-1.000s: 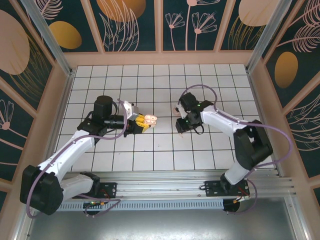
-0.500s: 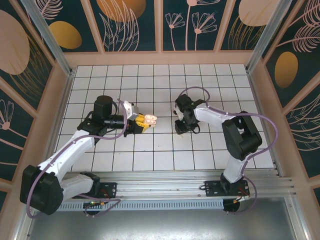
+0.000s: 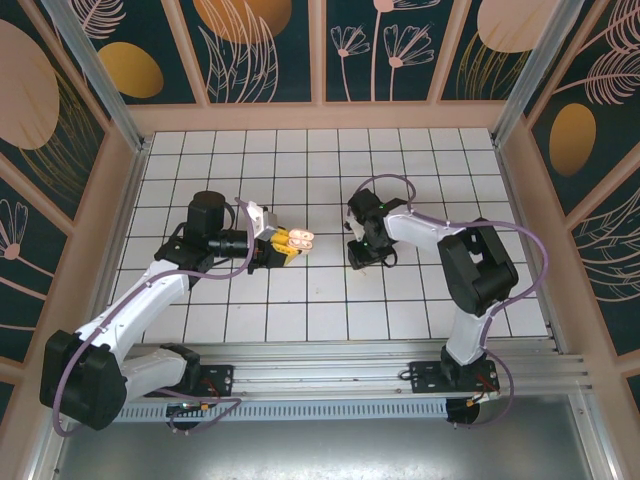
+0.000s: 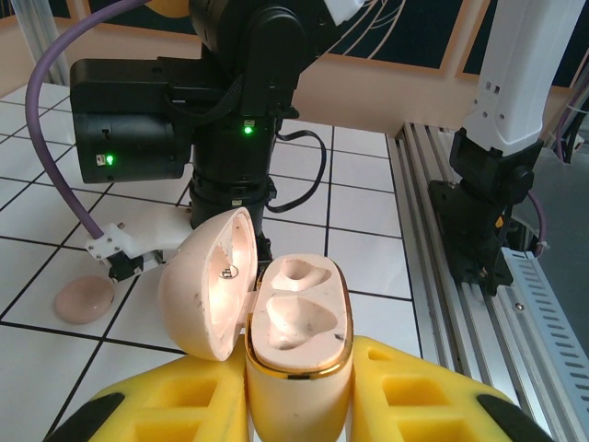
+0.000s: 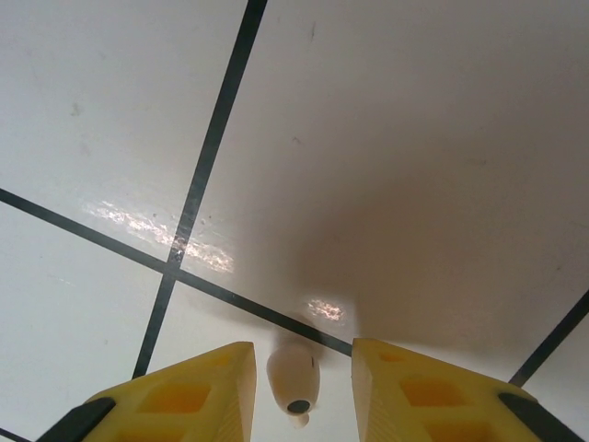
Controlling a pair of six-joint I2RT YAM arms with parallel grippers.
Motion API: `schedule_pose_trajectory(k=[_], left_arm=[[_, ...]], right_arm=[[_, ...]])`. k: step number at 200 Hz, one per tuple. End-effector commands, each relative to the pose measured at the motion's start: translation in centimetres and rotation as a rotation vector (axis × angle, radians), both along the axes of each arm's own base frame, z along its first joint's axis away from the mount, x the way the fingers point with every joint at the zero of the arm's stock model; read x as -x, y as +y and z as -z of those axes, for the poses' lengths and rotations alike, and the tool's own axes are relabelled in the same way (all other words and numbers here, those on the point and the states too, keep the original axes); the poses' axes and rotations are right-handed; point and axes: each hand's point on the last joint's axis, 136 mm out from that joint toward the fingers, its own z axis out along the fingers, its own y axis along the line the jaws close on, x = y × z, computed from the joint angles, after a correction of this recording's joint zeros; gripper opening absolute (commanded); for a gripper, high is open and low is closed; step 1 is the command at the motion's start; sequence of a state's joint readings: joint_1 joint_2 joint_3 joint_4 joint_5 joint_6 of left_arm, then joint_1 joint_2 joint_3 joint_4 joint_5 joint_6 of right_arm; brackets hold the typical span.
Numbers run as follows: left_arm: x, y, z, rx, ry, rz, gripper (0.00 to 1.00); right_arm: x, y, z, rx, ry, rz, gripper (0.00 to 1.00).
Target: Insert the wireless bluetooth earbuds into the charging case
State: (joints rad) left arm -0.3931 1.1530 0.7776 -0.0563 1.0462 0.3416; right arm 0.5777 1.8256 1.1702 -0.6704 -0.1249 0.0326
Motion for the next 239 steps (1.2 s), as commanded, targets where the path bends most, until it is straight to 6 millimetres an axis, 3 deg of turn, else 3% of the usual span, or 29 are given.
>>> schedule_pose_trajectory(k=[1, 41, 97, 148, 173, 206, 239], left_arm=[[0.5, -0.2, -0.4, 0.021, -0.004, 0.032, 0.27], [0.6, -0.2, -0.4, 0.023, -0.003, 0.037, 0.27], [0.6, -0.3, -0.4, 0.025, -0.001, 0.040, 0.27], [-0.1, -0.2, -0.4, 0.020, 0.000, -0.001, 0.27], [-0.9, -0.1, -0.2, 0.015, -0.006, -0.048, 0.26], [-1.3, -0.2, -1.0, 0.063, -0.013, -0.079, 0.25], [-1.6, 0.0, -1.7, 0.102, -0.041, -0.115, 0.25]], right_arm=[[0.5, 0.2, 0.6, 0.013, 0.035, -0.012, 0.33], [0.9, -0.1, 1.3, 0.035, 0.050, -0.015, 0.32], [1.1, -0.2, 1.4, 0.040, 0.046, -0.005, 0.21], [0.3, 0.4, -0.9, -0.021, -0.044, 0.033, 0.19], [-1.9, 1.2, -4.0, -0.099, -0.169, 0.097, 0.18], [-5.7, 3.8, -11.4, -0.336, -0.423, 0.179, 0.18], [-5.6, 6.7, -18.3, -0.621, -0.618, 0.125, 0.18]])
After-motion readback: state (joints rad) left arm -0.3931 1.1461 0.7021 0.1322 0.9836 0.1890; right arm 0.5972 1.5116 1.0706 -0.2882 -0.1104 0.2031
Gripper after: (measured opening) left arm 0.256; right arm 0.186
